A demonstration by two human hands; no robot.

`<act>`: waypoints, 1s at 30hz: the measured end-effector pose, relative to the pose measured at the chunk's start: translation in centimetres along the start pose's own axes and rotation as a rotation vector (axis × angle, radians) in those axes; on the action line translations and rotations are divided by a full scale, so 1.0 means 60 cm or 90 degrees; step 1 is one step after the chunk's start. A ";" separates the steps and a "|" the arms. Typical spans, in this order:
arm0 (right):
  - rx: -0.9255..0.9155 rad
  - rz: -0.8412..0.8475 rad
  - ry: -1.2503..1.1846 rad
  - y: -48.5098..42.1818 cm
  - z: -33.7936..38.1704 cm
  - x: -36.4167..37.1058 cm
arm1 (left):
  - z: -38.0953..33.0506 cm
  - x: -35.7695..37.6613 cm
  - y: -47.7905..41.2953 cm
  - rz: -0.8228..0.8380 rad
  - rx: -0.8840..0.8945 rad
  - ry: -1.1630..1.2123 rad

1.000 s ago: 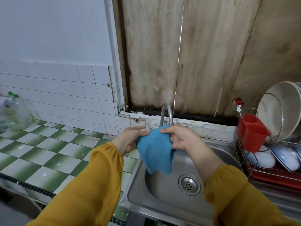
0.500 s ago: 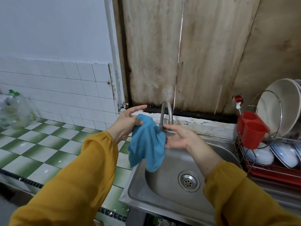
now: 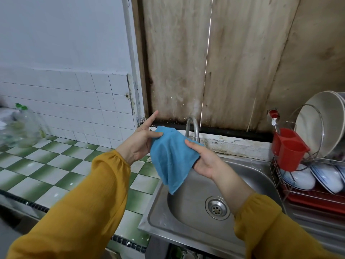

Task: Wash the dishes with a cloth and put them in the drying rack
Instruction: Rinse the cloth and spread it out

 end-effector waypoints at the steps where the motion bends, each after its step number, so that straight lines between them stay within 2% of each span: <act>1: -0.060 -0.018 0.020 -0.002 0.006 -0.005 | 0.001 0.003 0.003 -0.007 0.004 -0.009; 4: -0.184 -0.079 0.072 -0.006 0.026 -0.021 | -0.001 0.006 0.009 -0.043 0.032 -0.067; 7: -0.088 -0.096 0.041 -0.012 0.020 -0.028 | -0.002 0.003 0.010 -0.083 0.070 -0.125; 9: -0.006 -0.052 0.035 -0.011 0.008 -0.023 | 0.001 0.003 0.010 -0.086 0.084 -0.125; 12: 0.027 0.015 0.071 -0.010 0.005 -0.016 | 0.003 0.003 0.010 -0.088 0.115 -0.127; 14: -0.011 -0.027 0.133 -0.013 0.018 -0.020 | 0.002 0.000 0.012 -0.098 0.129 -0.132; 16: -0.080 -0.118 0.160 -0.019 0.036 -0.031 | 0.004 -0.002 0.014 -0.101 0.134 -0.120; 18: -0.106 -0.168 0.104 -0.022 0.041 -0.035 | 0.010 -0.004 0.008 -0.094 0.133 -0.094; 21: 0.021 -0.129 0.008 -0.018 0.010 -0.027 | 0.023 -0.014 -0.006 -0.096 0.112 -0.057; 23: 0.106 -0.091 0.032 -0.010 -0.010 -0.026 | 0.027 -0.016 -0.008 -0.084 0.103 -0.051; 24: 0.114 -0.089 0.057 -0.008 -0.014 -0.028 | 0.029 -0.017 -0.008 -0.083 0.097 -0.053; 27: 0.032 -0.135 0.132 -0.010 0.007 -0.037 | 0.028 -0.017 0.000 -0.101 0.086 -0.074; 30: -0.064 -0.198 0.158 -0.015 0.029 -0.043 | 0.033 -0.018 0.003 -0.129 0.092 -0.157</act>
Point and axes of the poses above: each hand's wrist, its own y-axis away from the middle knuckle, its own x-axis out of the palm, z = x × y, the point moved 6 cm from there along -y, towards the middle knuckle, and after that the axes turned 13 degrees about -x, right-handed, at the moved point
